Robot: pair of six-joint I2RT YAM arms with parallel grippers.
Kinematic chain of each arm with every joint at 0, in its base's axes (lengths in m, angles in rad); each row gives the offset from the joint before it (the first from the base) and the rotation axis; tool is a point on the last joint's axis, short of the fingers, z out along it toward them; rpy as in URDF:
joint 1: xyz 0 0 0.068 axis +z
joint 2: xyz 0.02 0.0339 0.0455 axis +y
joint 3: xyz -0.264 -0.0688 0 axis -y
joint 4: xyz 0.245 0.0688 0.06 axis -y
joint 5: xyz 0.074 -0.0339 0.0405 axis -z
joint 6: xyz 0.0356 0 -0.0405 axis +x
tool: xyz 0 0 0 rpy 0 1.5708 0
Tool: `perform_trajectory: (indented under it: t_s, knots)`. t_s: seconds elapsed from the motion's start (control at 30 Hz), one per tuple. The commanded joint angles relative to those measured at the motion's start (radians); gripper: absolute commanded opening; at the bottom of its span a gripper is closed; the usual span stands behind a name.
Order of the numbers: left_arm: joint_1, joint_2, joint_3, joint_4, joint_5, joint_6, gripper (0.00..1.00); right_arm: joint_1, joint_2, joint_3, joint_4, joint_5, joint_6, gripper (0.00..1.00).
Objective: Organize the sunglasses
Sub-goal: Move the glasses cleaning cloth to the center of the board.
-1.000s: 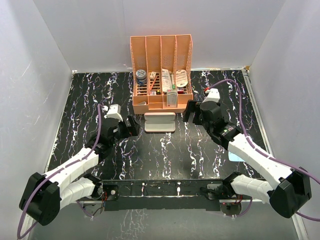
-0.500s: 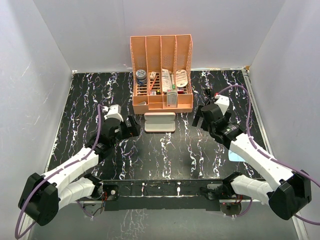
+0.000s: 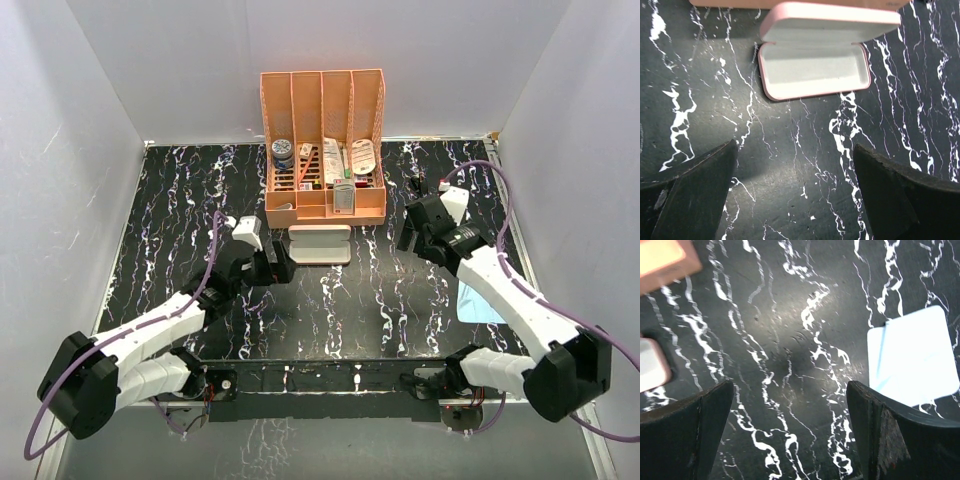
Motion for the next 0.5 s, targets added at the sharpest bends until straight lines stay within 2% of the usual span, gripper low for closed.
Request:
perform_trajectory:
  t_s: [0.0,0.3,0.47]
  knots:
    - [-0.039,0.005,-0.008,0.039,0.003,-0.003,0.99,-0.060,0.065,0.033,-0.077,-0.034,-0.010,0.93]
    - [-0.045,0.039,-0.018,0.110,0.055,0.016,0.99,-0.168,0.111,0.010,-0.047,-0.097,-0.017,0.87]
    - [-0.046,0.046,-0.044,0.148,0.069,0.012,0.99,-0.217,0.131,-0.018,-0.042,-0.149,-0.051,0.73]
